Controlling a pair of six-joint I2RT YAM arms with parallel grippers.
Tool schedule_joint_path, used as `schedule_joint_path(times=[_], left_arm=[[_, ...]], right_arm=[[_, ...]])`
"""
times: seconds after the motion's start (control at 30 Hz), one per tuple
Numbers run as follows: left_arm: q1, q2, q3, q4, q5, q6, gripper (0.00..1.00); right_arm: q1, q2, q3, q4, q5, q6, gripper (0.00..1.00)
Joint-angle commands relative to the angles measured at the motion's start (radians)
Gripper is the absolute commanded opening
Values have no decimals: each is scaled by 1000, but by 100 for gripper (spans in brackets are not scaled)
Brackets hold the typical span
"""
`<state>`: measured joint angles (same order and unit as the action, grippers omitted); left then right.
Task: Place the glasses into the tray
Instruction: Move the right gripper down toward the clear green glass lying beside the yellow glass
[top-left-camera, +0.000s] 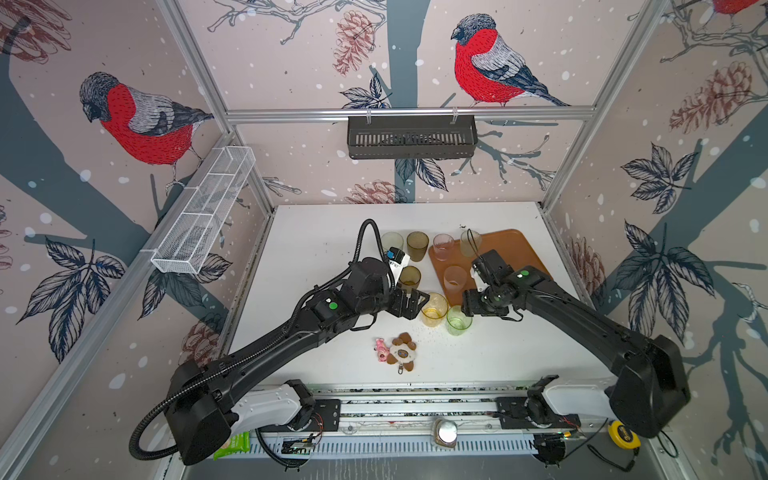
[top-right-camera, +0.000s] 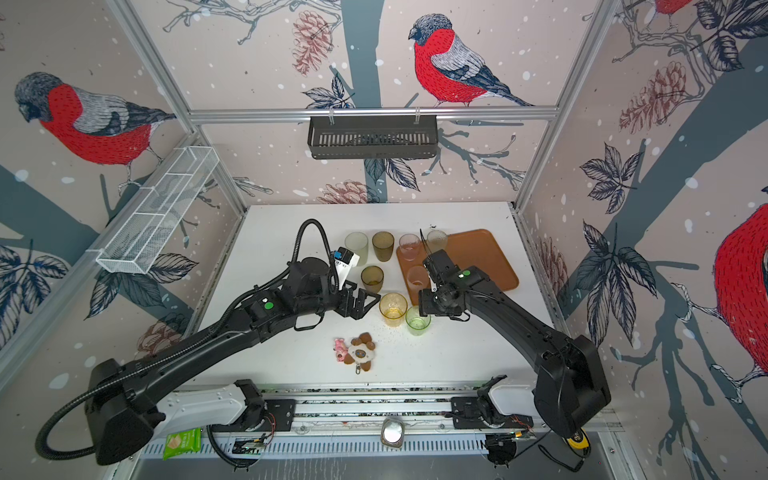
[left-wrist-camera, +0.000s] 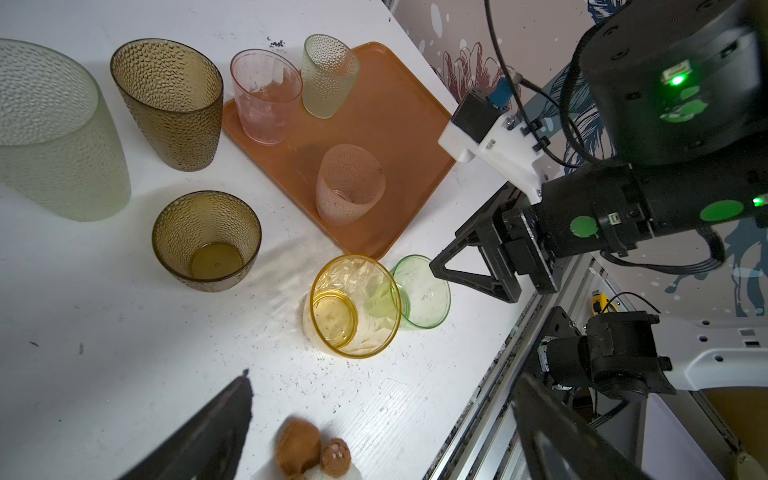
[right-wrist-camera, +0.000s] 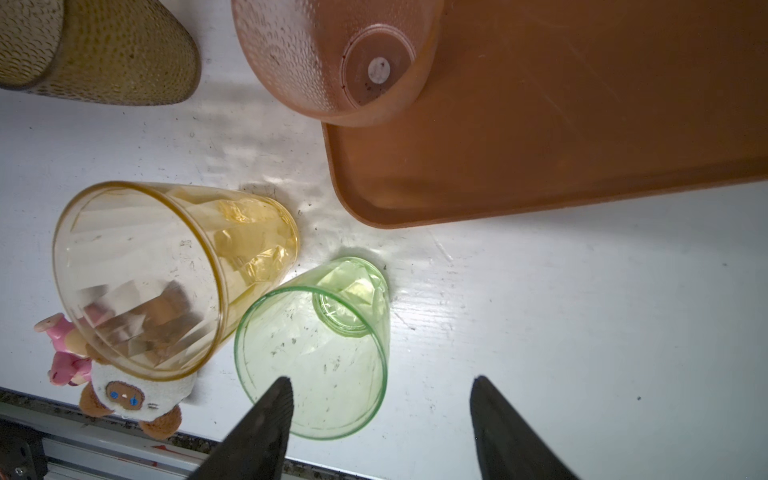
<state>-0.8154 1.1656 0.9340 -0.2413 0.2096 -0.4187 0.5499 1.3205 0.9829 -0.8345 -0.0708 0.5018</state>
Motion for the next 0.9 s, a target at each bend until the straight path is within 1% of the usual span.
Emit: schedule_joint_path(times=[0.0,0.13,0.43,0.87], left_arm=[[-1,4,5,-3,29,26,98],[-1,10,26,-44,25,51,98],[-1,9,10,-17,30,48,98],[0,1,-14,-5,10,30,98]], right_arm=[[14,4,-10,22,-18,18,69],[24,14,-11,40,-17,30,68],[35,27,-13,69,-7,57,64],[42,53,-10,87,-3,48,59]])
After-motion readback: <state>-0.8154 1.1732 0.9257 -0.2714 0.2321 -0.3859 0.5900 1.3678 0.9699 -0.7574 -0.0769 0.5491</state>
